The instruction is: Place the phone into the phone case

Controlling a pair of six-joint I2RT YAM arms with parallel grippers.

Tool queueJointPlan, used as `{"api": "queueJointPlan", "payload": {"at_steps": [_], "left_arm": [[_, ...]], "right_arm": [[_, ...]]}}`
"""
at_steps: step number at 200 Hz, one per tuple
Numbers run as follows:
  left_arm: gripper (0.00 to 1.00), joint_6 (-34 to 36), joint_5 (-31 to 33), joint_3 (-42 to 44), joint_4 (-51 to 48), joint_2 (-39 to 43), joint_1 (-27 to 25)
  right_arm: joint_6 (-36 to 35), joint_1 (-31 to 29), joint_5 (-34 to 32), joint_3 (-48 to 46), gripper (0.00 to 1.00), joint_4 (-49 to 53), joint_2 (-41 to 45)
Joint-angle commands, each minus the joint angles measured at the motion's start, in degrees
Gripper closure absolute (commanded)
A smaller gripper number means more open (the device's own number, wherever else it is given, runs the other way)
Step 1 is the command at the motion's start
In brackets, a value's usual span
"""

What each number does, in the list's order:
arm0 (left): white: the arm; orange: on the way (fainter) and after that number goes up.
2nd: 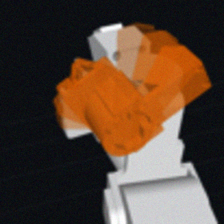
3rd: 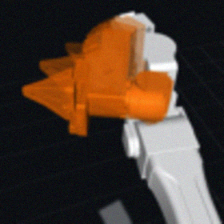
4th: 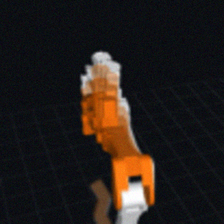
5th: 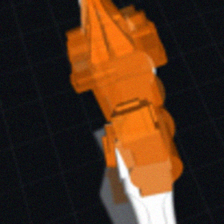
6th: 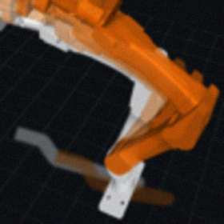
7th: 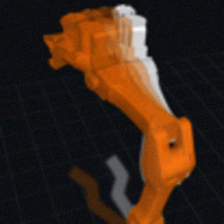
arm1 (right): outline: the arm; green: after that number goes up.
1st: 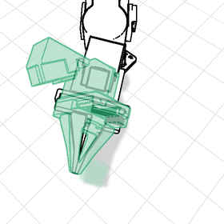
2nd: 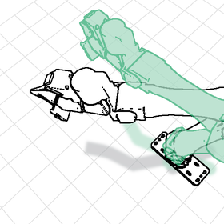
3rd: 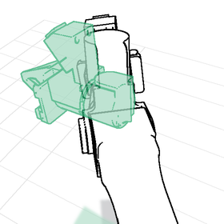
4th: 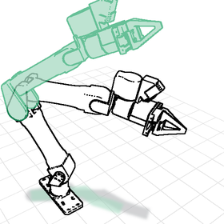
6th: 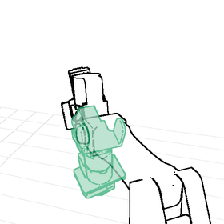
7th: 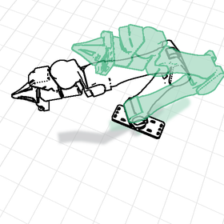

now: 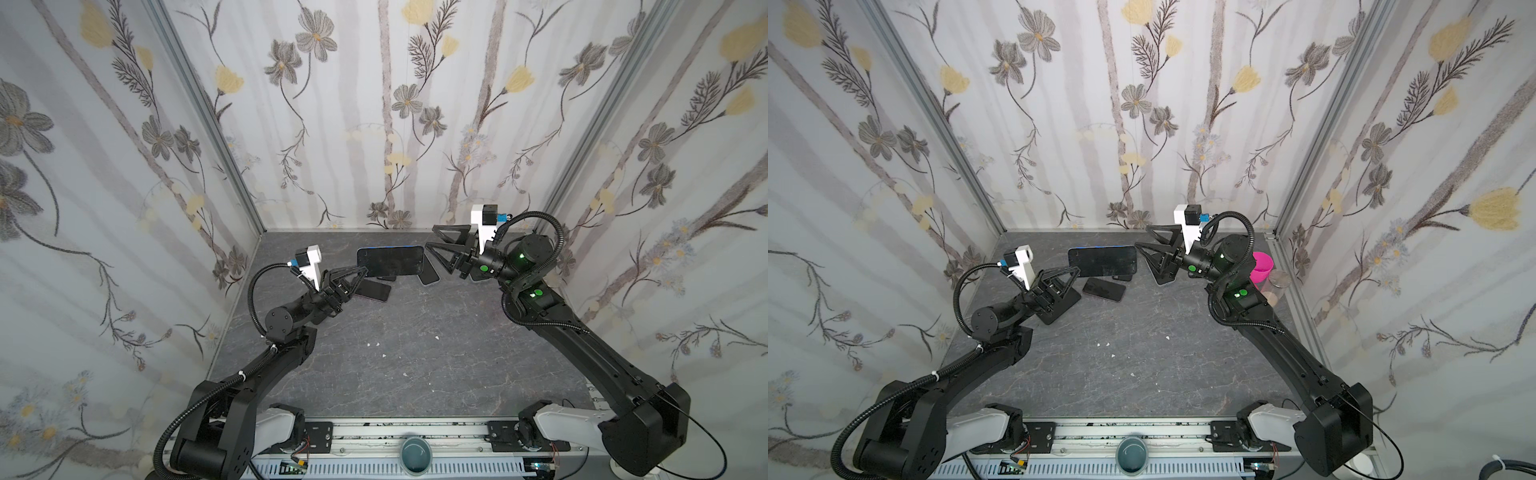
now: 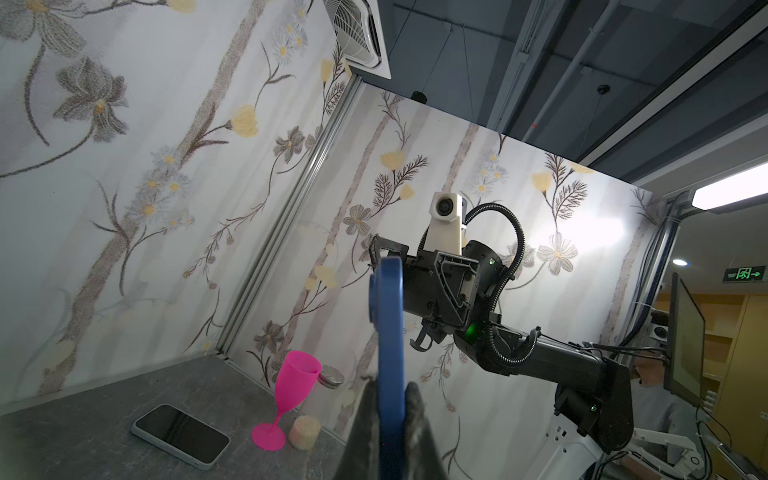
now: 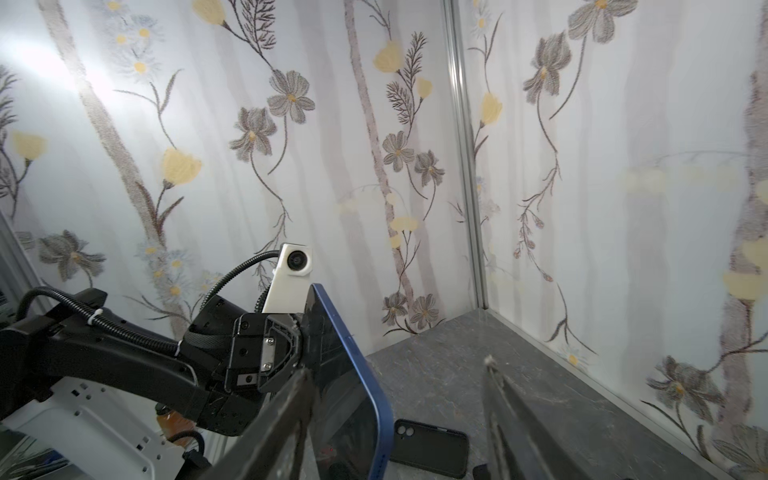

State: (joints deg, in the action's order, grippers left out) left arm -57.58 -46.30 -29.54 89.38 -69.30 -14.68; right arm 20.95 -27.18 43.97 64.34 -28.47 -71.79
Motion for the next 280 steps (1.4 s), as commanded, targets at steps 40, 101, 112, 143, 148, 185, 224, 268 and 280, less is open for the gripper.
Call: {"api": "queueJointPlan", "payload": {"at_steps": [40,101,112,143,148,185,224,268,280], "left_arm": [[1.0,-0.87,1.23,0.88,14.31,0.82,0.48],[1.0,0.71,1.24,1.5,14.32,2.45,0.45],[1.0,0.98,1.24,1.58,14.35,2.71,0.48],[1.0,1.69,1.24,1.72,14.35,3.36,0.51],[1.0,1.87,1.26,1.76,14.35,3.51,0.51],[1.0,2.43,1.38,1.99,14.35,4.07,0.48],[1.0,3.18,1.73,2.31,14.33,4.7,0.52],[1.0,4.0,2.27,2.78,14.3,5.23,0.57],[1.0,4.04,2.68,2.97,13.98,5.23,0.55]], "right_arm": [[0.67,-2.1,9.47,3.38,0.44,-0.21,-3.79],[0.38,-2.8,10.0,3.07,0.45,1.18,-4.68],[0.5,-2.95,10.66,3.14,0.45,1.55,-4.83],[1.13,-3.62,12.2,2.98,0.53,2.28,-5.18],[1.31,-3.68,12.62,2.94,0.54,2.28,-5.2],[3.1,-4.89,13.25,1.99,0.64,0.94,-5.38],[5.52,-5.7,12.97,1.01,0.73,-2.3,-5.63],[5.55,-5.72,12.81,1.31,0.92,-1.96,-5.6],[5.4,-5.74,12.72,1.26,0.99,-1.83,-5.5]]}}
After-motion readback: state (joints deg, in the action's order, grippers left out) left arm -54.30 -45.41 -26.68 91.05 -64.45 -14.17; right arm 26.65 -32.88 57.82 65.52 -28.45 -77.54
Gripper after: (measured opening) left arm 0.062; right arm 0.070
